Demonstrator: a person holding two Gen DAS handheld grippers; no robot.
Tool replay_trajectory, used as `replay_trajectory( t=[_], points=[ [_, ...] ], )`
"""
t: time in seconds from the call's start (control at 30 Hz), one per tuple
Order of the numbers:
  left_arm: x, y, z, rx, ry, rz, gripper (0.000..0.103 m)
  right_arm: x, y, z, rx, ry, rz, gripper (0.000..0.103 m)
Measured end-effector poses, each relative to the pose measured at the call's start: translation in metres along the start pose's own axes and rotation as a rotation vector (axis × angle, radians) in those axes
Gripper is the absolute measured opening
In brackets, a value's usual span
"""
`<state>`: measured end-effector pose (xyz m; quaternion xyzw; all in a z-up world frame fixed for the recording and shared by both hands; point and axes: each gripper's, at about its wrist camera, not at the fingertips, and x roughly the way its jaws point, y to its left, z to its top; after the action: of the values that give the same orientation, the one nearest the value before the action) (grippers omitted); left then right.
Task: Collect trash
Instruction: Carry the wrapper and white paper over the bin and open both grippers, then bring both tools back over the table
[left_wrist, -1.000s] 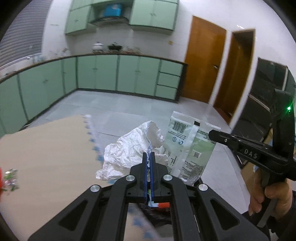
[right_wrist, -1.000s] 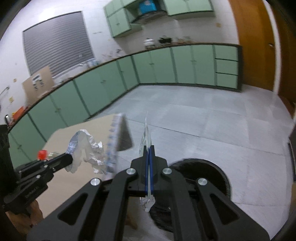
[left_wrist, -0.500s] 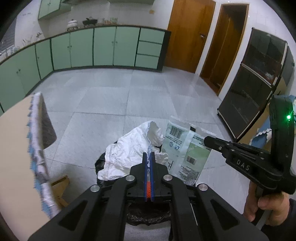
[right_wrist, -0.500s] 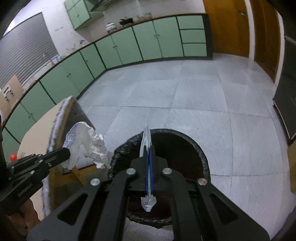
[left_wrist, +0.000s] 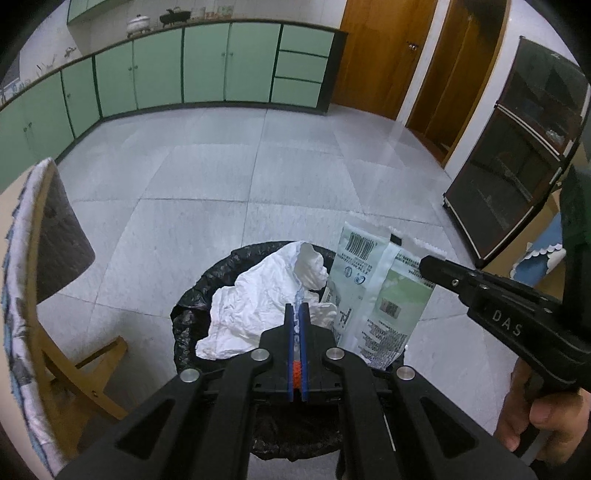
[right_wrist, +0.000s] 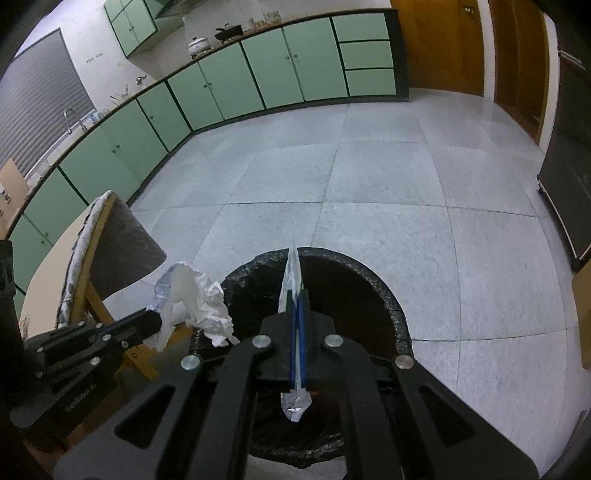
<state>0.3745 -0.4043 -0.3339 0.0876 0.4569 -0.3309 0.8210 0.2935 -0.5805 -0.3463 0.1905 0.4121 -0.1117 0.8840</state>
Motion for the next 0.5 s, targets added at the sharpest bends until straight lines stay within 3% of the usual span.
replay_trajectory(
  t=[0.13, 0.27, 0.5],
  points=[
    [0.025, 0.009, 0.004, -0.029, 0.069, -0.001, 0.006, 0.015, -0.002, -0.002, 0.004, 0.03, -0.049, 0.006],
    [0.033, 0.009, 0.005, -0.028, 0.085, 0.012, 0.017, 0.016, -0.004, -0.003, 0.018, 0.033, -0.074, 0.033],
    [-0.001, 0.01, -0.007, -0.041, 0.022, 0.047, 0.023, 0.0, -0.006, -0.005, 0.034, 0.0, -0.061, 0.034]
  ],
)
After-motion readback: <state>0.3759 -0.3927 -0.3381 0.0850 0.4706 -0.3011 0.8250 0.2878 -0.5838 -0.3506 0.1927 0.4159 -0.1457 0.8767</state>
